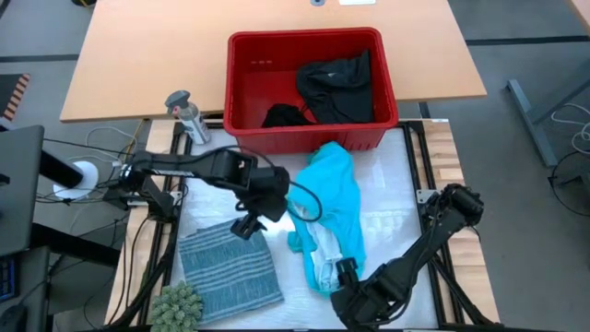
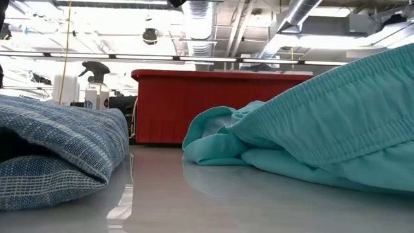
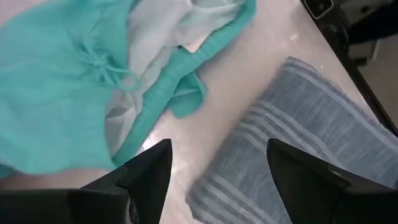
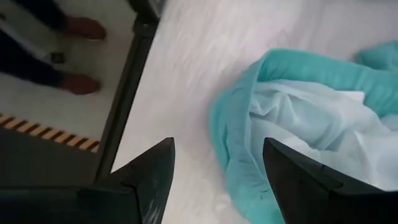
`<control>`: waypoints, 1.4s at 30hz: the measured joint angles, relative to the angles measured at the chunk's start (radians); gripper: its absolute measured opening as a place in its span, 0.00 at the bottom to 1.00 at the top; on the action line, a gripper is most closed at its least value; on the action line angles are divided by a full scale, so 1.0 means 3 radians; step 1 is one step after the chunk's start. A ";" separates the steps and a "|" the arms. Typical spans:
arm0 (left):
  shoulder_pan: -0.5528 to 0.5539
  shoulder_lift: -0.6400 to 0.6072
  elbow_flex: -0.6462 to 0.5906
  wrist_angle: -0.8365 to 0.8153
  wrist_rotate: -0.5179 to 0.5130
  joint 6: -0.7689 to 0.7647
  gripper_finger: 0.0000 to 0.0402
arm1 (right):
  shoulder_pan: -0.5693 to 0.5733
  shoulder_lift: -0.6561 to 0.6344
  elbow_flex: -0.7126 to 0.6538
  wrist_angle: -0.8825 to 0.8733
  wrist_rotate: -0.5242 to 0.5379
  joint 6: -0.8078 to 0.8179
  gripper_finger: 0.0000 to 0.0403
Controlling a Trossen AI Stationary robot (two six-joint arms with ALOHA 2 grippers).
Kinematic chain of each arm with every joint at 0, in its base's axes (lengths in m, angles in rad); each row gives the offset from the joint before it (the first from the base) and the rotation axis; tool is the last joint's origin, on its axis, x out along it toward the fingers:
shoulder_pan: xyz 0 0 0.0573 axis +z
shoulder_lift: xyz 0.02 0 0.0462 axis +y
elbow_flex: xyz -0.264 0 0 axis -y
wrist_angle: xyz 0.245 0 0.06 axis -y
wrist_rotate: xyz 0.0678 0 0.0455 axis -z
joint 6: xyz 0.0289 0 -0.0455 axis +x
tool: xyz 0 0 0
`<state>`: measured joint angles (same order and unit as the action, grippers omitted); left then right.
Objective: Fold Laundry from Bin
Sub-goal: Fold the light blue shorts from the red organizer bin
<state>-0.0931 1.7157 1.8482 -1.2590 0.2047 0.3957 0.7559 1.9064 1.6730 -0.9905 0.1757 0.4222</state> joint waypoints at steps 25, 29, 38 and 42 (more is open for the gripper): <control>-0.0062 0.0004 -0.1338 0.1606 -0.0530 0.0525 0.63 | -0.0191 0.0384 -0.0050 -0.0132 -0.0685 -0.0342 0.24; 0.0053 0.0000 -0.1588 0.2084 -0.0888 -0.0119 0.63 | -0.0193 0.0389 -0.0050 -0.0154 -0.0686 -0.0106 0.05; 0.0343 0.0001 -0.2239 0.2632 -0.1050 -0.0915 0.63 | -0.0169 0.0389 -0.0050 -0.0163 -0.0625 0.0052 0.15; 0.0360 0.0001 -0.2461 0.2901 -0.1169 -0.0893 0.63 | -0.0165 0.0389 -0.0050 -0.0162 -0.0616 0.0057 0.12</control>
<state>0.0149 1.7161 1.1099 -0.3886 -0.1462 0.1278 0.7063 2.0232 1.6581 -1.0390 -0.0090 0.4393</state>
